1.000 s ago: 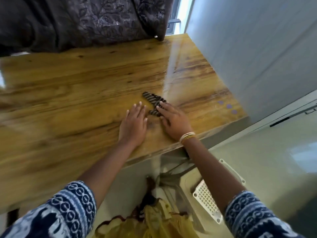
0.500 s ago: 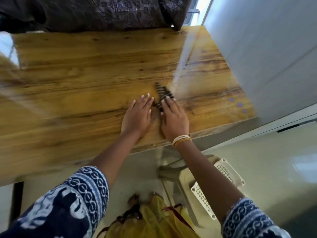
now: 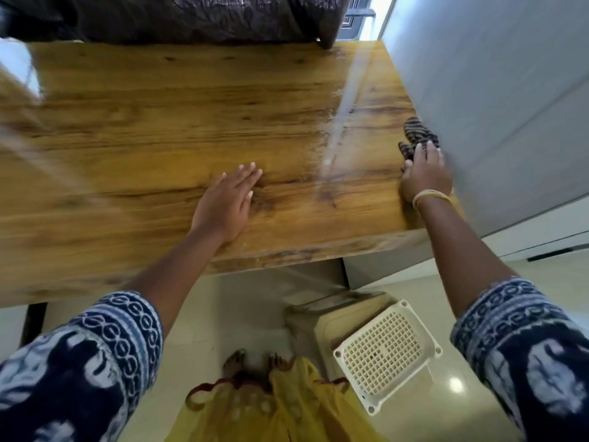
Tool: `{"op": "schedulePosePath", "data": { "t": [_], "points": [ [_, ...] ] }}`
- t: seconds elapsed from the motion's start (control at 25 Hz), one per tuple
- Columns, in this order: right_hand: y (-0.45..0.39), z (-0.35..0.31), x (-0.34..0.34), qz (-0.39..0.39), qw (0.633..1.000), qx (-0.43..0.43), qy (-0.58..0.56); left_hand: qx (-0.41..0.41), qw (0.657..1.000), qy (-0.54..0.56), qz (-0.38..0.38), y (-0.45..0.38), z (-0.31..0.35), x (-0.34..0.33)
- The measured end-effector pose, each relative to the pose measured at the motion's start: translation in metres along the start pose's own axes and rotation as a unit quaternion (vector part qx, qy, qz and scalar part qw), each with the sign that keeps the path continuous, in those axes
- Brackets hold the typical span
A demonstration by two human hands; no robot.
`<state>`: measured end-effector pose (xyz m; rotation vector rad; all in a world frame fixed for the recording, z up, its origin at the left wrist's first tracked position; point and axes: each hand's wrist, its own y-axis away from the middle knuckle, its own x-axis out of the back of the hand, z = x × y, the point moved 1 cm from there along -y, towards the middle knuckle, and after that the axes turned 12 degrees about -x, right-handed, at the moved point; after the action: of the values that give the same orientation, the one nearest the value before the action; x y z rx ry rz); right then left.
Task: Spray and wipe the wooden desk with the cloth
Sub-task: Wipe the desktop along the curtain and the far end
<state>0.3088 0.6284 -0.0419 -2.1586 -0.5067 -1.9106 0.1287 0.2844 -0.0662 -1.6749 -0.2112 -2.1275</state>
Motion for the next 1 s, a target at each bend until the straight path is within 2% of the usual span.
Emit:
{"op": "schedulePosePath", "data": {
  "t": [0.24,0.4,0.44,0.56,0.68,0.8,1.0],
  "points": [
    [0.080,0.036,-0.015,0.047,0.987,-0.142,-0.051,0.003,1.000,0.003,-0.002,-0.001,0.000,0.000],
    [0.080,0.024,-0.015,0.023,0.978,-0.203,-0.044,0.003,1.000,0.000,0.003,0.000,0.003,0.000],
    [0.072,0.019,-0.013,0.019,0.980,-0.193,-0.038,0.005,1.000,-0.002,0.002,0.000,0.004,0.001],
    [0.032,0.003,-0.008,0.037,0.995,-0.090,-0.030,0.005,1.000,-0.007,0.007,0.000,0.003,0.000],
    [-0.020,-0.022,0.004,0.009,1.000,-0.009,-0.024,0.003,1.000,-0.006,0.011,0.000,0.001,0.001],
    [-0.040,-0.032,0.009,-0.021,0.999,0.015,-0.041,-0.004,1.000,-0.004,0.012,-0.002,0.000,0.002],
    [0.026,0.031,-0.005,0.075,0.992,0.014,-0.100,-0.003,1.000,0.006,0.015,0.000,0.000,0.002]
  ]
}}
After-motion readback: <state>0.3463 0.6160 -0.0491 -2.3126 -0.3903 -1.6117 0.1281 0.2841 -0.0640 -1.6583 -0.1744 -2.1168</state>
